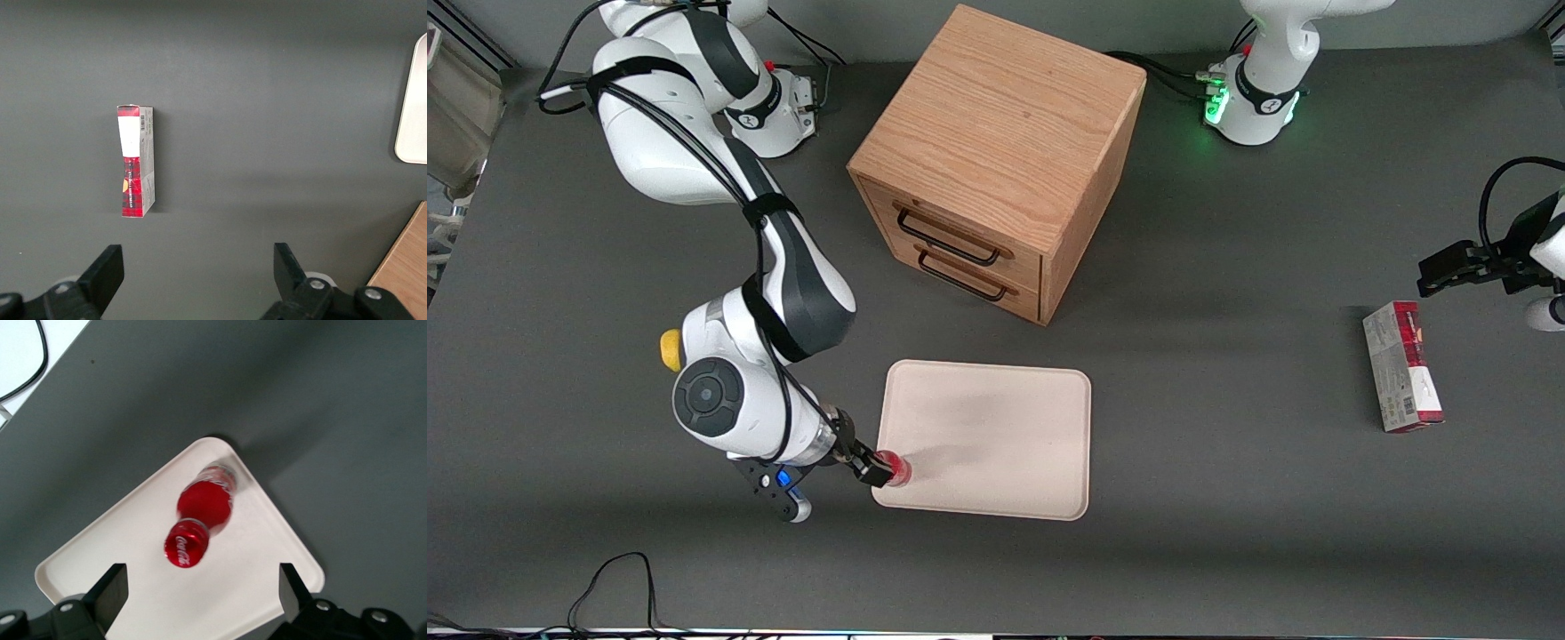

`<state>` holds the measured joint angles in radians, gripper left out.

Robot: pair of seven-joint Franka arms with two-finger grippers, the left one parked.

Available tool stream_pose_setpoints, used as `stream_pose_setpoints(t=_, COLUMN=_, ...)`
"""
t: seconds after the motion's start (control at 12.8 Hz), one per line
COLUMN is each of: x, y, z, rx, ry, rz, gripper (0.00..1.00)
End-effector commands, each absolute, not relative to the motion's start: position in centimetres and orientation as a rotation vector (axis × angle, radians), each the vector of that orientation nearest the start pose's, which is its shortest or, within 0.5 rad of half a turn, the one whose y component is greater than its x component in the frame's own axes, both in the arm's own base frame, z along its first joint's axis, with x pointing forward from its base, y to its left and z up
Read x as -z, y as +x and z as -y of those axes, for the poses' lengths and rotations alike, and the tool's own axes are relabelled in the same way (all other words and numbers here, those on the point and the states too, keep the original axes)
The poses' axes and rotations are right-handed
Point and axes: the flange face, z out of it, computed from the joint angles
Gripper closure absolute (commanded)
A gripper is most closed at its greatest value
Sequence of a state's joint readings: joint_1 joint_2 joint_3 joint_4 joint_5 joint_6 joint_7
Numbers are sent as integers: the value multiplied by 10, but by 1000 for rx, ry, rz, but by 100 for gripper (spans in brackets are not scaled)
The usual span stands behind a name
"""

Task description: Place coke bottle on tray

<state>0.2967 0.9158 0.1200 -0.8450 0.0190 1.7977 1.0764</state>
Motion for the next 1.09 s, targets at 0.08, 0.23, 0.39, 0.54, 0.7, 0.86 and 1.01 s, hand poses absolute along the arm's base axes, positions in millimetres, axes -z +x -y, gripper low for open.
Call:
stream_pose_setpoints(t=0.08, x=-417, y=702, z=-247, rx=-198, ry=-3014, rz=-738, gripper=0)
stream_pose_setpoints(t=0.23, x=-435, y=674, z=-219, rx=-248, ry=-3077, rz=-510, gripper=0)
stream_pose_setpoints(t=0.39, x=-459, y=635, z=-184, rx=-284, ry=-3110, rz=-277, gripper=0)
stream_pose_setpoints(t=0.54, x=-481, y=585, z=-152, rx=-310, ry=-3116, rz=-111, gripper=0)
stream_pose_setpoints(t=0.7, x=-512, y=542, z=-98, rx=-313, ry=-3106, rz=108, gripper=0)
stream_pose_setpoints(t=0.86, x=-531, y=514, z=-64, rx=-337, ry=-3077, rz=239, gripper=0)
stream_pose_setpoints(t=1.01, x=-547, y=502, z=-54, rx=-296, ry=-3071, rz=255, gripper=0)
